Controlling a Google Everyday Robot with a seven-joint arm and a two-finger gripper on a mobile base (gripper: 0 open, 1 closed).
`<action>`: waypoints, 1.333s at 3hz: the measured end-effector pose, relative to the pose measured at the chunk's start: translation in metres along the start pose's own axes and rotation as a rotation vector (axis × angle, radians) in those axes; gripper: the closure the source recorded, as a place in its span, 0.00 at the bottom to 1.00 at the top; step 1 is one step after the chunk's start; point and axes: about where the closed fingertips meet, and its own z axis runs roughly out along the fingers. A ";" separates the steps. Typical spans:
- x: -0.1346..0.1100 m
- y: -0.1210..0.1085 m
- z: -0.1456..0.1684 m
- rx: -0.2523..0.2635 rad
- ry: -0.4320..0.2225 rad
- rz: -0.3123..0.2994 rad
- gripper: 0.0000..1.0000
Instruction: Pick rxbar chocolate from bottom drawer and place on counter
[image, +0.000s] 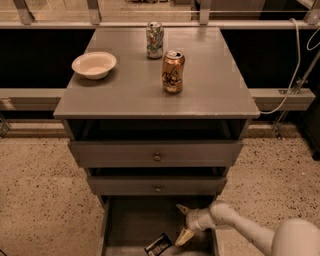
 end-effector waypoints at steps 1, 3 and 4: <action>-0.014 -0.010 0.035 -0.081 0.041 -0.165 0.00; -0.006 0.001 0.043 -0.098 0.034 -0.219 0.00; -0.003 0.017 0.060 -0.162 0.056 -0.349 0.00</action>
Offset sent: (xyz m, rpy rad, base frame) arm 0.0134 0.0255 -0.0113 -0.0553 -0.0450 0.1369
